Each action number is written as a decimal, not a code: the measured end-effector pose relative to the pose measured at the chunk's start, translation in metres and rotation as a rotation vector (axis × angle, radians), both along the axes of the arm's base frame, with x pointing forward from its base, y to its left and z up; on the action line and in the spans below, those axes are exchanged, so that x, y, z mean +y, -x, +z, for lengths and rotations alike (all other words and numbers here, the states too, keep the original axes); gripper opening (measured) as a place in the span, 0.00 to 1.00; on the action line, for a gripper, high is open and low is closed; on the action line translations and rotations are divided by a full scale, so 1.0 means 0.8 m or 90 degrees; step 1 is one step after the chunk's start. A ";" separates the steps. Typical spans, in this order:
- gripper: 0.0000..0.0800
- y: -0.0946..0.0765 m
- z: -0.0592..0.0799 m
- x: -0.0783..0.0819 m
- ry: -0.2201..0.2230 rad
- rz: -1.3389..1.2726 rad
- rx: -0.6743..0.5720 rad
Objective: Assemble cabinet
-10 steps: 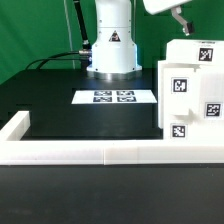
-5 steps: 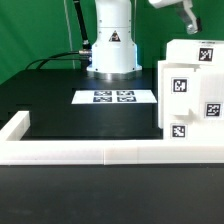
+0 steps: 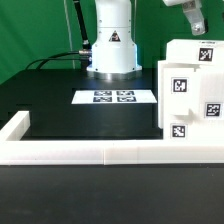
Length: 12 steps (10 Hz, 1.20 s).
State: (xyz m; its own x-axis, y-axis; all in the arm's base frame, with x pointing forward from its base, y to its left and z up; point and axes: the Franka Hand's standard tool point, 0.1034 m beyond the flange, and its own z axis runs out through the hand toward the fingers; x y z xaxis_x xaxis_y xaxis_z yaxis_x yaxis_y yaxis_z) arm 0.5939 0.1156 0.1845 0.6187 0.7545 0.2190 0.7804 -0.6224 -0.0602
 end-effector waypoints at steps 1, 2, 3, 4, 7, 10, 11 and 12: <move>1.00 0.000 -0.002 -0.001 0.006 0.046 -0.010; 1.00 0.001 -0.004 -0.002 0.010 0.076 -0.016; 1.00 0.001 -0.005 -0.004 0.020 0.126 -0.025; 1.00 0.001 -0.009 -0.005 0.025 0.151 -0.027; 1.00 0.008 -0.034 -0.008 0.028 0.154 -0.006; 1.00 0.011 -0.052 -0.012 0.029 0.146 -0.002; 1.00 0.010 -0.052 -0.011 0.029 0.144 -0.002; 0.89 0.011 -0.052 -0.012 0.029 0.143 -0.001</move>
Offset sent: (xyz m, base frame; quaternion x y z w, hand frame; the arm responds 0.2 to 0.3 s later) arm 0.0028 0.0035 -0.0044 0.0017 -0.0051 -0.1895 0.9819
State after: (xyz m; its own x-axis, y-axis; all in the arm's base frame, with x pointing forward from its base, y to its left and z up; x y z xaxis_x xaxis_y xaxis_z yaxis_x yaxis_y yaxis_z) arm 0.5855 0.1059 0.1429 0.4339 0.8823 0.1823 0.8996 -0.4353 -0.0346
